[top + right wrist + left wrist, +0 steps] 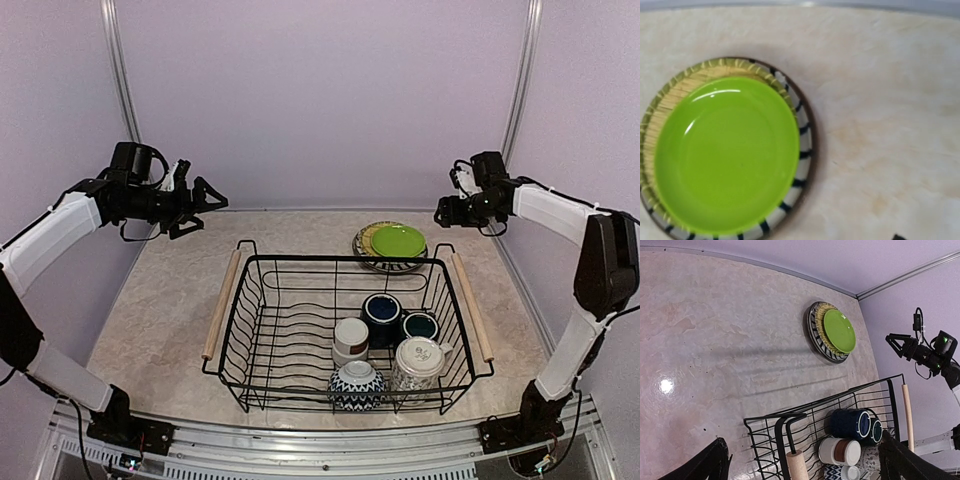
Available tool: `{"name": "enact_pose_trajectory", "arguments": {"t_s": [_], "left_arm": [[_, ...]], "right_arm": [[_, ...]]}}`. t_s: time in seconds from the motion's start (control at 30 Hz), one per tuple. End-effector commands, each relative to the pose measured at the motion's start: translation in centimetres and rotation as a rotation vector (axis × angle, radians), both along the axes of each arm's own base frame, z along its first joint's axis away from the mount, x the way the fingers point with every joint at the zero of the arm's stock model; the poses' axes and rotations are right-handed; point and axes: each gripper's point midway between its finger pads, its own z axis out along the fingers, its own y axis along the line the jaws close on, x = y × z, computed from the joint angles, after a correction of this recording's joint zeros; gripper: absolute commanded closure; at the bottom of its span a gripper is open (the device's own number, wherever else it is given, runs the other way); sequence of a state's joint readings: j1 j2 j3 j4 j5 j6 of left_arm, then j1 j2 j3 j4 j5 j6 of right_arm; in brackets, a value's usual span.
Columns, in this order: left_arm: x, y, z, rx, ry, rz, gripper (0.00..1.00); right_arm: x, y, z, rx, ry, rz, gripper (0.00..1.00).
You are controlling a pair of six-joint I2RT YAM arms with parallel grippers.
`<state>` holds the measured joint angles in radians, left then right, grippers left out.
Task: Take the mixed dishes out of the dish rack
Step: Place the plate with another plate, then grab the cup from the dish rack.
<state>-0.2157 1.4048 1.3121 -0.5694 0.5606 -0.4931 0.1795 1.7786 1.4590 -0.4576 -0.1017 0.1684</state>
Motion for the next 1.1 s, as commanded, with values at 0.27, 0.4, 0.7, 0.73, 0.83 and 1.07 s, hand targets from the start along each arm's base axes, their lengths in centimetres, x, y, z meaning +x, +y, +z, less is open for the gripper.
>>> {"name": "enact_pose_trajectory", "arguments": {"t_s": [0.27, 0.4, 0.7, 0.73, 0.83, 1.07], "left_arm": [[-0.7, 0.3, 2.7, 0.008, -0.085, 0.005, 0.01], [-0.7, 1.4, 4.0, 0.033, -0.147, 0.043, 0.01], [-0.2, 3.9, 11.1, 0.009, -0.291, 0.198, 0.01], [-0.2, 3.8, 12.0, -0.009, -0.308, 0.203, 0.01], [0.4, 3.6, 14.7, -0.052, -0.364, 0.208, 0.01], [2.1, 3.6, 13.4, -0.033, -0.367, 0.212, 0.01]], "right_arm": [[-9.1, 2.2, 7.2, -0.165, -0.107, 0.03, 0.22], [-11.5, 4.2, 9.2, -0.133, -0.132, 0.086, 0.21], [-15.1, 8.1, 13.4, 0.016, -0.222, 0.226, 0.12], [-15.5, 8.7, 13.6, 0.036, -0.229, 0.243, 0.11], [-16.1, 10.4, 13.1, 0.056, -0.224, 0.283, 0.11], [-17.5, 16.1, 10.4, -0.007, -0.161, 0.372, 0.1]]}}
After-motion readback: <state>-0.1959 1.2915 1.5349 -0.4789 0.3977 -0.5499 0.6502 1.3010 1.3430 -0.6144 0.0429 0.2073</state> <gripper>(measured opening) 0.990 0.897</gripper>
